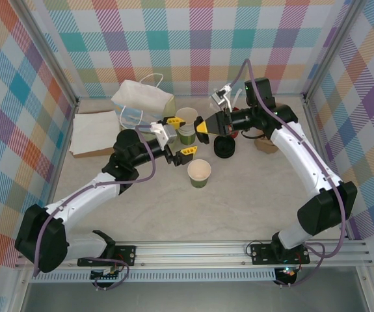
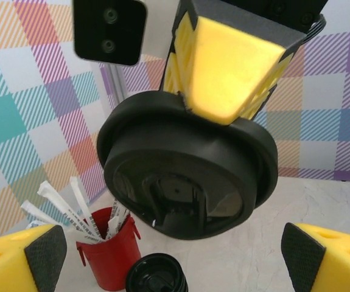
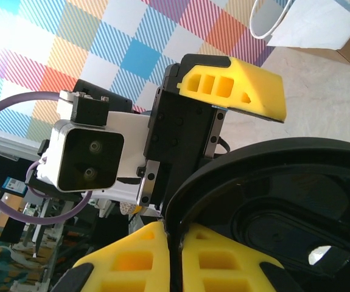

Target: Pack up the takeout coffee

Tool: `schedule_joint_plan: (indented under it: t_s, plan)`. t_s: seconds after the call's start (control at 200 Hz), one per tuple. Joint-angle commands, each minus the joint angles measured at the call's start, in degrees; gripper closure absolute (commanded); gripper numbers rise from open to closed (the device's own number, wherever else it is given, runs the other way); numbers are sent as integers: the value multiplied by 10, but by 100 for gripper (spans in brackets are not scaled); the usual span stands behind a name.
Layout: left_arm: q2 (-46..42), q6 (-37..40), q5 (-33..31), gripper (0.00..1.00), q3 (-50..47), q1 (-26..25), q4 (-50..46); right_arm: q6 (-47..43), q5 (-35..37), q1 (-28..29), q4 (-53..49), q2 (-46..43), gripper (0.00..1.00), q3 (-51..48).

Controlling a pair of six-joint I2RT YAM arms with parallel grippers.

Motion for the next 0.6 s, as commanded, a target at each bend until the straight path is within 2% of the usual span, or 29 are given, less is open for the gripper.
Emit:
schedule_joint_plan:
  t_s: [0.0,0.205,0.51,0.595]
  plan:
    - [11,20,17,7,24,-13,33,6,-27,6,19,-13,90,-7]
    - [28,22,13,9,37,-18,34,9,-30,15,24,-12,90,-11]
    - [30,30,28,26,47,-19,16,11,-33,17,24,-12,90,-15]
    - [30,32,32,27,47,-19,13,13,-37,17,23,-10,90,-14]
